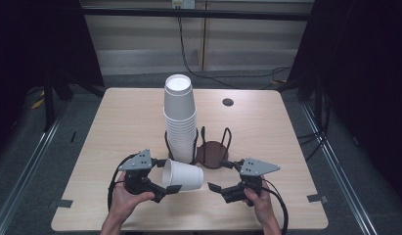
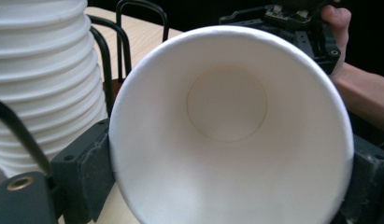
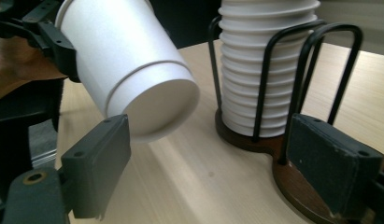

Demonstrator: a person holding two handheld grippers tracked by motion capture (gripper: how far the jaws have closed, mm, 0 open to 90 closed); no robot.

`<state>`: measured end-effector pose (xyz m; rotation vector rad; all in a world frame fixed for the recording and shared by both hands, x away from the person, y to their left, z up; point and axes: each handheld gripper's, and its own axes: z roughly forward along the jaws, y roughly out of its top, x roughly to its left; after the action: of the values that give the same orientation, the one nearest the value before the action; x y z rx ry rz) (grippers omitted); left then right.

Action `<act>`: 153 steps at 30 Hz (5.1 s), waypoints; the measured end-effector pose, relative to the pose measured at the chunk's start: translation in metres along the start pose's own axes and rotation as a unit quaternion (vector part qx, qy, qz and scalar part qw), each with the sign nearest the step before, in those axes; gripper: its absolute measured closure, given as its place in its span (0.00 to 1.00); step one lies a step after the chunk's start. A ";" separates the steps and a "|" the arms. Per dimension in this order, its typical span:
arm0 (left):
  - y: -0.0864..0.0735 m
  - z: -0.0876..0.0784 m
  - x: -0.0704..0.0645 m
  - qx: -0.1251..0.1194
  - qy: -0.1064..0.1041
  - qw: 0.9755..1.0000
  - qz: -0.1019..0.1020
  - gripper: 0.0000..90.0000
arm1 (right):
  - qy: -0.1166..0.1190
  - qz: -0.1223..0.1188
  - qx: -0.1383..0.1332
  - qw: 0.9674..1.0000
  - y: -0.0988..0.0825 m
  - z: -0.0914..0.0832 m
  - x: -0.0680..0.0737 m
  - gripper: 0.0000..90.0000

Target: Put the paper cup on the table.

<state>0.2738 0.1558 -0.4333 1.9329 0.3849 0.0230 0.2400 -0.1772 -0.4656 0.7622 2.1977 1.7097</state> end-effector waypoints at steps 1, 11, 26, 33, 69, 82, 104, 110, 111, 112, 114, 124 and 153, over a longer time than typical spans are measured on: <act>0.000 -0.001 0.000 0.001 0.001 1.000 0.000 0.11 | -0.007 0.001 -0.006 1.000 -0.002 0.000 0.000 0.15; -0.002 -0.008 0.005 0.024 0.018 1.000 -0.006 0.10 | -0.111 0.012 -0.073 0.991 -0.026 0.000 -0.003 0.14; -0.001 -0.024 0.015 0.058 0.055 0.997 -0.012 0.10 | -0.166 0.007 -0.119 0.979 -0.046 -0.001 -0.002 0.14; 0.000 -0.035 0.022 0.077 0.079 0.994 -0.018 0.10 | -0.159 -0.025 -0.149 0.976 -0.050 -0.005 0.003 0.14; 0.018 -0.069 0.081 0.161 0.173 0.968 -0.080 0.09 | -0.154 -0.022 -0.148 0.977 -0.050 -0.006 0.002 0.15; 0.023 -0.059 0.102 0.231 0.200 0.948 -0.089 0.09 | -0.155 -0.021 -0.149 0.976 -0.050 -0.006 0.002 0.15; 0.031 -0.029 0.121 0.345 0.218 0.908 -0.090 0.08 | -0.154 -0.021 -0.148 0.977 -0.050 -0.006 0.002 0.15; 0.031 -0.022 0.122 0.362 0.215 0.904 -0.072 0.06 | -0.154 -0.021 -0.148 0.977 -0.050 -0.006 0.002 0.15; 0.031 -0.021 0.122 0.359 0.216 0.905 -0.070 0.06 | -0.155 -0.021 -0.148 0.977 -0.050 -0.006 0.002 0.15; 0.031 -0.019 0.122 0.360 0.214 0.906 -0.069 0.06 | -0.154 -0.021 -0.148 0.977 -0.050 -0.006 0.002 0.15; 0.032 -0.018 0.121 0.368 0.213 0.903 -0.059 0.05 | -0.155 -0.021 -0.148 0.977 -0.050 -0.006 0.002 0.15; 0.022 -0.003 0.124 0.368 0.201 0.906 -0.058 0.05 | -0.154 -0.022 -0.148 0.977 -0.050 -0.006 0.002 0.15; 0.000 -0.007 0.124 0.360 0.201 0.908 -0.074 0.03 | -0.156 -0.020 -0.148 0.976 -0.050 -0.006 0.002 0.15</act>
<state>0.3896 0.1968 -0.4508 2.6264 0.9144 0.2096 0.2230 -0.1892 -0.5117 0.8337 1.6940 1.7111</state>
